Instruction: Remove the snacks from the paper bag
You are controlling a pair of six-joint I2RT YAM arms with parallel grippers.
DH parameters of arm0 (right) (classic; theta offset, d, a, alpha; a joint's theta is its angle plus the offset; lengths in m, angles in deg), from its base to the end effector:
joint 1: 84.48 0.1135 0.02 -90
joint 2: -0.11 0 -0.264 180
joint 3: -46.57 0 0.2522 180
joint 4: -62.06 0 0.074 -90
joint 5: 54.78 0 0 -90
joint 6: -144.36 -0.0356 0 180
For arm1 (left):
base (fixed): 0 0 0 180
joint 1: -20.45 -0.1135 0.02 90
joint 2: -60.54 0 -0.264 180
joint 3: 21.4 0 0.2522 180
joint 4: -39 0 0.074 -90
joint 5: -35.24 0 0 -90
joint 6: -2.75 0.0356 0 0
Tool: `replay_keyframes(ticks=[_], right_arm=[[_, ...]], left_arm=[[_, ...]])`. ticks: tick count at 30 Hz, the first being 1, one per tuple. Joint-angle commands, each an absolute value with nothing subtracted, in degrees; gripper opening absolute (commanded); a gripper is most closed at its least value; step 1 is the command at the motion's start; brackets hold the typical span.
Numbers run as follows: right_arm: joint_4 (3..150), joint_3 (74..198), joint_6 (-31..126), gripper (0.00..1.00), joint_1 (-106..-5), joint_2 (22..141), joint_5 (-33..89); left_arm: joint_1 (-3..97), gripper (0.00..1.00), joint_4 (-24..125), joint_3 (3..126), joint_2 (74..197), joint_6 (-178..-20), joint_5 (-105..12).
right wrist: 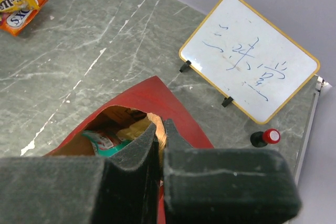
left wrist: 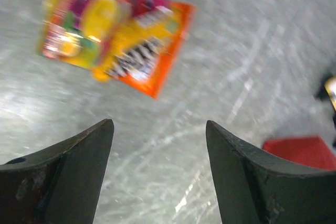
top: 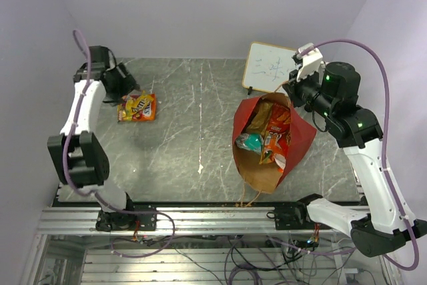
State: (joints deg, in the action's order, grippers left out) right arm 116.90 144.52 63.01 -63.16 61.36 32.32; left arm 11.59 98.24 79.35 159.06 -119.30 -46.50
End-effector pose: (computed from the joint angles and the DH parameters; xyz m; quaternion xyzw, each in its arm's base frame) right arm 0.1850 0.0742 0.4616 -0.2236 0.7781 0.0851 0.5808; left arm 0.3670 0.0520 0.2928 -0.3151 0.9032 -0.1246 0.2635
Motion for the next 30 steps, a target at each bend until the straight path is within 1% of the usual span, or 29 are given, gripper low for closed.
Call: replay_keyframes(ticks=[1,4,7,9,13,17,18,21,25,28,30], right_arm=[[113.7,146.3,62.4,0.0,-63.3,60.5,31.0],[112.3,146.1,62.2,0.0,-63.3,60.5,31.8],[111.5,147.1,61.2,0.0,-63.3,61.5,31.4],[111.1,147.4,60.9,0.0,-63.3,61.9,30.1],[109.4,145.6,60.1,0.0,-63.3,61.0,30.2],[109.2,145.3,59.7,0.0,-63.3,60.6,30.3],[109.5,145.5,59.8,0.0,-63.3,60.6,30.3],[110.1,145.6,60.0,0.0,-63.3,60.2,30.8],[110.2,145.1,59.9,0.0,-63.3,59.4,31.2],[110.5,145.3,59.8,0.0,-63.3,59.2,31.6],[110.4,145.4,59.6,0.0,-63.3,59.0,31.8]], left_arm=[[24.8,0.82,95.6,73.8,149.0,-123.8,-45.5],[35.1,0.83,89.9,70.9,143.9,-127.0,-45.0],[44.1,0.83,86.7,72.4,141.6,-125.5,-44.4],[50.8,0.83,85.1,73.2,140.1,-123.0,-46.1],[65.4,0.83,78.3,70.9,136.6,-117.5,-49.4],[77.0,0.84,75.8,72.2,138.8,-110.4,-51.7],[79.6,0.85,73.1,71.6,139.2,-107.3,-52.2],[84.8,0.85,68.7,71.1,142.1,-96.5,-50.1],[87.9,0.84,72.1,76.3,150.2,-82.7,-47.8],[89.9,0.81,77.4,80.8,156.4,-71.6,-50.7],[90.0,0.82,74.9,78.6,157.2,-68.3,-53.9]])
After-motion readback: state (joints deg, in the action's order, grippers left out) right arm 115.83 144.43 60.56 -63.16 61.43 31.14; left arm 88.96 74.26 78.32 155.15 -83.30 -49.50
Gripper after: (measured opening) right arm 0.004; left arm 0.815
